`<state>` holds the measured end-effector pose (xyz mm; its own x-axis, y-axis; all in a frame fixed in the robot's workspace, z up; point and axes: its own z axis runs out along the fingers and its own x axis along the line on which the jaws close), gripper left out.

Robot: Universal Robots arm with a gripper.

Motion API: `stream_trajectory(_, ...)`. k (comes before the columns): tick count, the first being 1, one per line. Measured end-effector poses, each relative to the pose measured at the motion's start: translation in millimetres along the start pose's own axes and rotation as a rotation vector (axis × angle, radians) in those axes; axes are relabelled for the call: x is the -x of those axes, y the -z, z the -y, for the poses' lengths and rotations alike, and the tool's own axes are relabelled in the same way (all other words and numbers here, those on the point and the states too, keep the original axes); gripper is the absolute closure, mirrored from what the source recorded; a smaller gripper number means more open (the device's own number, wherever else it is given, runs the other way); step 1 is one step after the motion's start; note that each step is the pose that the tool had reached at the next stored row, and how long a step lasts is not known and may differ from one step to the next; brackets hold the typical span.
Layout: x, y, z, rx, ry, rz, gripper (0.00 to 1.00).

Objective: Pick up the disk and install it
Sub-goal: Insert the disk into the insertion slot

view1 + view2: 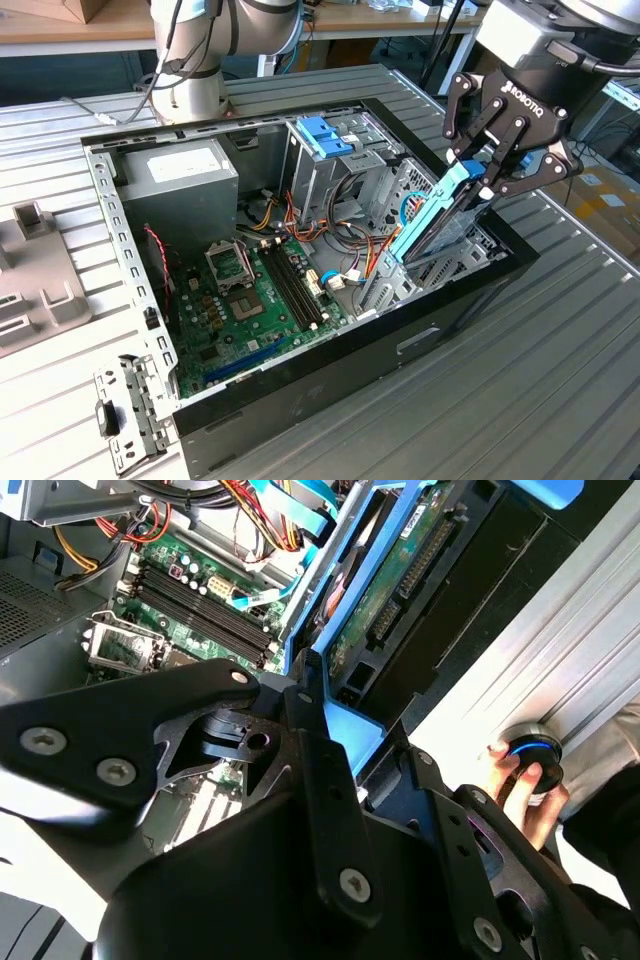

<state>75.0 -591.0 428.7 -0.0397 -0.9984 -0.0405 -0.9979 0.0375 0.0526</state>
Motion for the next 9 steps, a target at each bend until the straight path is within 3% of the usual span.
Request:
stream_trajectory(4, 0.0, -0.1, 0.0, 0.0000, 0.000, 0.0000, 0.62)
stream_trajectory(5, 0.0, -0.1, 0.0, 0.0000, 0.000, 0.0000, 0.56)
stream_trajectory(9, 0.0, -0.2, 0.3, 0.0000, 0.000, 0.0011, 0.56)
